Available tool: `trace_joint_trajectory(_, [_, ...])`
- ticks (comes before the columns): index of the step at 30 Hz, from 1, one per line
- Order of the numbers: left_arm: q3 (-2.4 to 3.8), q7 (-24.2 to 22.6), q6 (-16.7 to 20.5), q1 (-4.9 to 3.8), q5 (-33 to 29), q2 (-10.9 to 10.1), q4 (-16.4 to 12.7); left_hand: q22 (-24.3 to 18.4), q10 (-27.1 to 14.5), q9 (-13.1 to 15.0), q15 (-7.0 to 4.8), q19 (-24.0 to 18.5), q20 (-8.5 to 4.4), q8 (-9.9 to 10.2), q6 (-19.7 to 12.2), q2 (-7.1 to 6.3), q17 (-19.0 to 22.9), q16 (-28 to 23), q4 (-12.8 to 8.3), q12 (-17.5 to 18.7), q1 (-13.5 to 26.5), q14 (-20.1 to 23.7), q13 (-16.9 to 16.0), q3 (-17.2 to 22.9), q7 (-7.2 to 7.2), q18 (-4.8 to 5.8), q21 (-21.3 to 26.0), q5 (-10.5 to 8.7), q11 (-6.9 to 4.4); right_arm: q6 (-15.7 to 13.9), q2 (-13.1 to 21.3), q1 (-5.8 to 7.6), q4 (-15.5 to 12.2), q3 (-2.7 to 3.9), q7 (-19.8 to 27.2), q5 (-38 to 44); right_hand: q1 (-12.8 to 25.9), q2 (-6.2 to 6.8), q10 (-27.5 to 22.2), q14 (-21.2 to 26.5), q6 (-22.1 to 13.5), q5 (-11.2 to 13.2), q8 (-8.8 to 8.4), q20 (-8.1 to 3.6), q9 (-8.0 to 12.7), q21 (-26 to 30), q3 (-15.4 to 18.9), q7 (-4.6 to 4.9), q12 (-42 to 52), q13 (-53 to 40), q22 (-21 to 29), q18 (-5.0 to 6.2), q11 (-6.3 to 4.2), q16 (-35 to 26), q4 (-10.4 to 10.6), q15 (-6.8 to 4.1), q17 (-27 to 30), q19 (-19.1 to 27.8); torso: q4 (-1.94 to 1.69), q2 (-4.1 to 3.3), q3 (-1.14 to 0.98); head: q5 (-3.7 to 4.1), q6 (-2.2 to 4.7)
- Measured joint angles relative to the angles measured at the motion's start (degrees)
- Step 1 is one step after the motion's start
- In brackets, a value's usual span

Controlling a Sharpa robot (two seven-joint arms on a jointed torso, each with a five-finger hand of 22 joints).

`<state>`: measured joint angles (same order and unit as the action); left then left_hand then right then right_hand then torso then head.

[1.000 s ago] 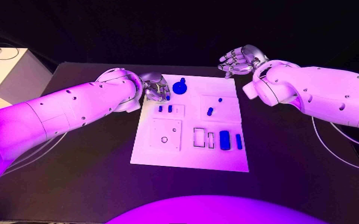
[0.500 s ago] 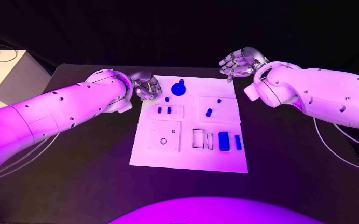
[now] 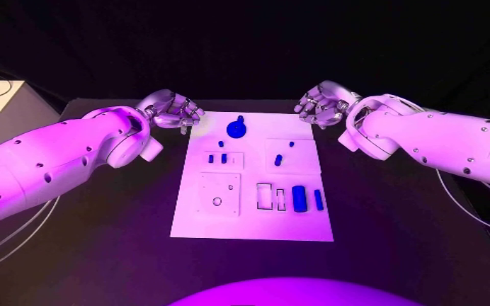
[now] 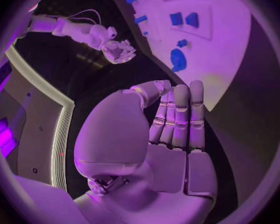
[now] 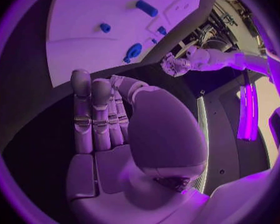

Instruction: Assemble the parts on the task board

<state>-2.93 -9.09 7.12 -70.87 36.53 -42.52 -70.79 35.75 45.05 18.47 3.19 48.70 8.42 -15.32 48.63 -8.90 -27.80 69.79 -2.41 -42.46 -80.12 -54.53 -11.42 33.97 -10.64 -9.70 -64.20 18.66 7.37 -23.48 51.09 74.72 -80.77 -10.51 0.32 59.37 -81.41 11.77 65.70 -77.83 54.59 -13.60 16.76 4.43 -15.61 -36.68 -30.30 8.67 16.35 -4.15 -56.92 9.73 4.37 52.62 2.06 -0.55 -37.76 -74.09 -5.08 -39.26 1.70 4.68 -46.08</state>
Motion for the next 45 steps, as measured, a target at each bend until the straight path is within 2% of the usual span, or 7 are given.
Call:
trace_joint_trajectory(4, [0.09,-6.3,-0.2,0.76,-7.3,-2.2,-3.5,-1.6,0.5,0.1,0.01,-0.2,0.19,-0.7,0.0,0.06,0.3,-0.4,2.5,0.5,2.3,0.0,0.8,-2.5,0.0,0.0,2.5,0.0,-0.2,-0.2,1.0,-0.78,-1.8,-0.19,-0.9,7.2,1.8,1.31,-1.5,0.5,-1.1,1.5,-1.71,0.44,0.4,2.2,-0.4,-0.02,-2.3,0.3,1.1,0.0,0.3,0.1,1.4,0.49,0.6,0.4,0.02,0.03,0.08,1.14,0.35])
trace_joint_trajectory(8, [0.03,-11.8,-0.6,1.96,-13.5,-4.3,-7.5,-2.7,1.2,0.2,0.01,-0.2,0.22,-1.0,0.0,-0.09,0.3,-0.6,3.4,0.9,2.6,0.0,1.3,-3.9,0.0,0.0,4.0,0.0,-0.31,-0.8,1.7,-1.53,-3.3,-0.35,-2.4,13.8,2.9,2.42,-3.0,0.8,-1.4,2.7,-1.92,0.64,0.4,2.4,-0.4,0.12,-3.9,0.3,1.2,0.0,0.76,0.7,2.6,0.76,-0.4,0.6,0.02,0.16,0.15,1.69,0.49])
trace_joint_trajectory(15, [0.05,-17.6,-1.3,3.0,-20.3,-7.0,-12.0,-3.8,3.4,0.4,-0.42,0.8,0.08,-1.7,0.6,-0.09,0.3,-0.6,3.8,1.2,2.6,0.4,1.9,-4.6,0.63,0.0,5.4,0.0,-0.97,-2.0,1.2,-3.5,-4.1,-0.63,-5.4,22.9,2.9,2.48,-2.9,-0.5,-0.9,3.1,-1.92,0.88,0.2,-2.1,-0.5,0.08,-4.1,0.1,-1.5,-0.07,0.9,4.8,3.5,0.93,-4.9,-1.4,0.09,0.27,0.25,2.16,0.5])
trace_joint_trajectory(16, [0.05,-18.0,-1.4,3.08,-20.8,-7.2,-12.4,-3.9,3.7,0.4,-0.42,0.8,0.09,-1.8,0.8,-0.09,0.3,-0.6,3.8,1.4,2.6,0.4,2.0,-4.6,0.8,0.0,5.4,0.0,-1.21,-2.1,1.0,-3.7,-4.1,-0.65,-5.8,23.8,2.9,2.48,-2.5,-0.8,-0.6,3.1,-1.92,0.89,0.1,-3.0,-0.6,0.12,-4.1,0.0,-2.0,-0.64,0.9,5.5,3.6,0.91,-5.7,-1.8,0.09,0.3,0.25,2.29,0.5])
trace_joint_trajectory(21, [0.06,-19.4,-1.6,3.31,-22.8,-8.0,-13.6,-4.0,4.1,0.4,-0.42,1.0,-0.11,-1.8,1.0,-0.09,0.3,-0.6,3.8,1.6,2.6,0.4,2.2,-4.6,1.04,0.0,5.7,0.0,-1.25,-2.9,0.1,-4.43,-3.6,-0.67,-7.5,27.4,2.7,2.72,-1.7,-1.8,-0.3,3.1,-1.92,0.81,0.0,-6.5,-0.9,0.07,-4.1,-0.1,-4.3,-0.91,0.71,8.5,3.9,0.83,-9.0,-2.9,0.02,0.35,0.34,2.59,0.43])
trace_joint_trajectory(27, [0.06,-20.3,-1.8,3.47,-24.4,-8.6,-14.3,-4.1,4.3,0.4,-0.41,1.0,-0.14,-2.0,1.0,-0.09,0.3,-0.8,3.8,1.9,2.6,0.4,2.3,-4.7,1.04,0.0,5.7,0.0,-1.44,-3.1,-1.1,-5.49,-3.0,-0.77,-9.0,30.0,2.6,2.79,-0.7,-2.5,0.8,3.0,-1.92,0.79,-0.3,-9.5,-1.2,0.02,-4.1,-0.2,-6.2,-1.78,0.5,10.7,4.3,0.74,-11.7,-4.1,-0.04,0.31,0.41,2.38,0.33])
trace_joint_trajectory(45, [0.05,-20.7,-1.7,3.52,-26.0,-9.0,-14.7,-4.3,4.5,0.4,-0.41,1.2,-0.32,-2.0,1.0,-0.09,0.3,-0.8,4.0,2.1,2.6,0.4,2.4,-4.8,1.04,0.0,5.9,0.0,-1.23,-2.7,-4.4,-6.85,-0.6,-0.8,-11.3,32.7,2.3,2.48,0.8,-3.4,2.5,0.3,-1.69,0.43,-1.0,-13.4,-2.3,-0.43,-4.3,-0.3,-9.0,-1.77,-0.03,13.6,4.5,0.23,-15.0,-5.6,0.08,0.18,0.29,1.81,-0.03])
